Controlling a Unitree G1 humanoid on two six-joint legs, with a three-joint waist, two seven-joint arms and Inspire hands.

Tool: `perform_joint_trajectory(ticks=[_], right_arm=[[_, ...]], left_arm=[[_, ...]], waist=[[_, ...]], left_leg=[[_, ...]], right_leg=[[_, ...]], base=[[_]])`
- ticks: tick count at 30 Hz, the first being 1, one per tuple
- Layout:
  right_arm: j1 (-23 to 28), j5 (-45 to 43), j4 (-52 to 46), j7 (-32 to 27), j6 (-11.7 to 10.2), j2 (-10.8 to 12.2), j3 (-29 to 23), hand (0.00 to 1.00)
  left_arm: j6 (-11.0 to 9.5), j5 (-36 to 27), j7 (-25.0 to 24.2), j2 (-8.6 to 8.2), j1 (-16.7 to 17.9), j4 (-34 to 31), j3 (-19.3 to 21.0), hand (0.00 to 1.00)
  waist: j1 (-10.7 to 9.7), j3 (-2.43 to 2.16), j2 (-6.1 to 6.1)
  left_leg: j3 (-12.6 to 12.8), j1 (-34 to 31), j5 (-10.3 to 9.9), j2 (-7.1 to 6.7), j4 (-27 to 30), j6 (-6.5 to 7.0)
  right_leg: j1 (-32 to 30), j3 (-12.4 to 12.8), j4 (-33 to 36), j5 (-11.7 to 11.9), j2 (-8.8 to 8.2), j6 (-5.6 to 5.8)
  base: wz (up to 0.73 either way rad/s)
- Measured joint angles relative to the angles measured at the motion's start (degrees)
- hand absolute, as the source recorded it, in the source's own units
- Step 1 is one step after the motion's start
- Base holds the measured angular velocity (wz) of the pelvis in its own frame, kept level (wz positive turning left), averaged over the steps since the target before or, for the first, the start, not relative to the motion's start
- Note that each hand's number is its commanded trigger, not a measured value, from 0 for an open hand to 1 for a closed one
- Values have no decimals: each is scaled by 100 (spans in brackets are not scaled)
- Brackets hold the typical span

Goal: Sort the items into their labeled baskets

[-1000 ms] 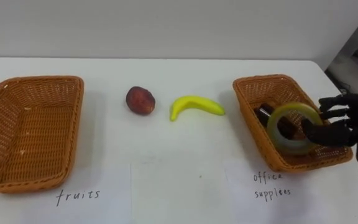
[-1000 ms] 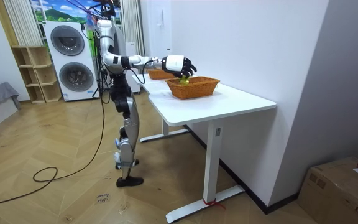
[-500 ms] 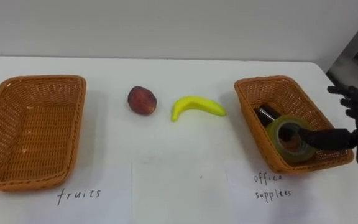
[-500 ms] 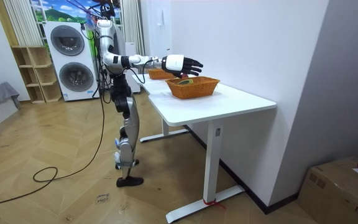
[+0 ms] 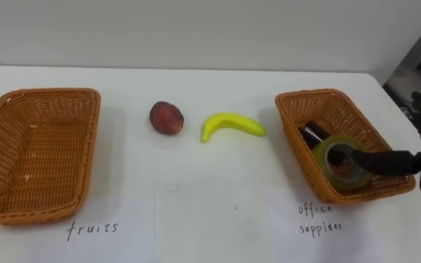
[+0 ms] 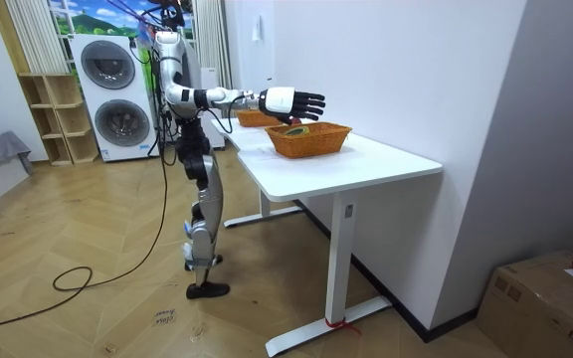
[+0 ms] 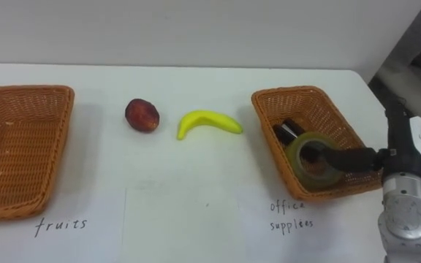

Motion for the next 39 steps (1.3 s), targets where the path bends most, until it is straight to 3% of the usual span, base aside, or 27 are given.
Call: perform_joint_trajectory(ticks=[15,27,36,39], right_arm=[[-105,42,-710,-214,-39,-1,3,0],[-292,22,-969,-213,-62,-5,4,0],[-630,137,-963,-400,-79,-69,240,0],[-631,210,-958,-405,-79,-69,283,0]], left_arm=[[-61,-150,-25,75,-48,3,61,0],[-133,-98,-14,-4,-133,6,92,0],[-133,15,-26,151,-75,5,67,0],[-135,14,-58,170,-73,-1,66,0]], waist=[[45,-1,15],[323,1,49],[591,9,-62],[625,-3,-129]], left_leg=[[75,31,-7,-9,-36,-10],[60,-38,-10,-10,-68,-15],[41,-93,-10,-3,-18,-16],[-75,-215,-11,-11,10,-14]], right_leg=[[0,101,30,-8,31,-13],[-102,109,123,-7,36,-14],[-128,32,113,-6,32,-14],[-173,-94,114,-6,4,-14]], base=[[-3],[0],[2],[19]])
